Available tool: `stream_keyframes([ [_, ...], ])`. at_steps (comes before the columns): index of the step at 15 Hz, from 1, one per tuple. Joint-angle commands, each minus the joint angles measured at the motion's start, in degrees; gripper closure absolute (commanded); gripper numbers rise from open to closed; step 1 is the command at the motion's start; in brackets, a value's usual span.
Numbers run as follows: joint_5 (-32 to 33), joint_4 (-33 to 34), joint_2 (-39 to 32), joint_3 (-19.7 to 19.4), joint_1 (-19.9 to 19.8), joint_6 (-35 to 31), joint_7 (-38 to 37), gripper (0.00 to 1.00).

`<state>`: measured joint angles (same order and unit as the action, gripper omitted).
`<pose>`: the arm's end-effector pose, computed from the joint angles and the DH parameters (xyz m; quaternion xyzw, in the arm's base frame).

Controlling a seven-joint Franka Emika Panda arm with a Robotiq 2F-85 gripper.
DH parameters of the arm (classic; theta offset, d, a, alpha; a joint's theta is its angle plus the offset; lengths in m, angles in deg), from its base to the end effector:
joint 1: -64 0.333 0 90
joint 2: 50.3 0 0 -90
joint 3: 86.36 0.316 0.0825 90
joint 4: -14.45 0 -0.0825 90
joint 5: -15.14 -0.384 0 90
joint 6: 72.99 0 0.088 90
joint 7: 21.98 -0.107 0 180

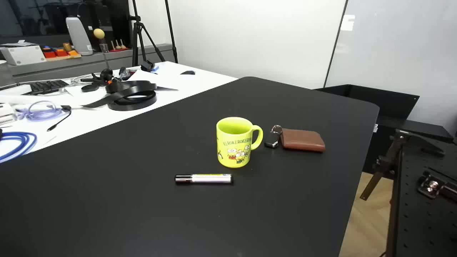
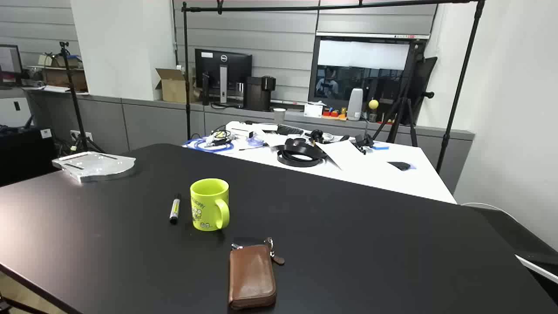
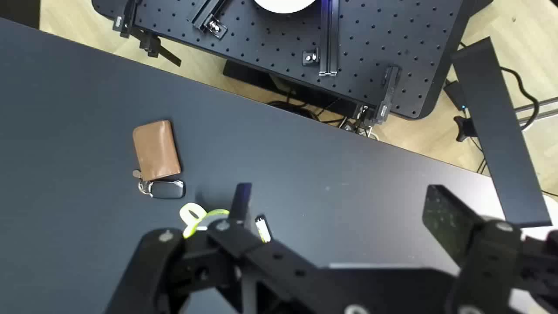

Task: Pick up the marker and put it in the cup

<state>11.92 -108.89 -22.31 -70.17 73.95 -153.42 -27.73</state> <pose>0.3273 0.1887 0.5622 0.9781 0.1516 -0.1235 0.0714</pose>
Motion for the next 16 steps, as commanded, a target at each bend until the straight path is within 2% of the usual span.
stream_keyframes([
  [1, 0.2, 0.2, -0.2, -0.6, 0.8, 0.1, -0.3, 0.0],
  [11, 0.2, 0.2, -0.2, -0.6, 0.8, 0.1, -0.3, 0.0],
  [14, 5.9, -0.4, -1.7, -0.3, -0.2, -2.2, -0.2, 0.0],
  [16, 9.7, -1.2, -3.5, -0.4, -1.3, -6.0, -2.3, 0.0],
])
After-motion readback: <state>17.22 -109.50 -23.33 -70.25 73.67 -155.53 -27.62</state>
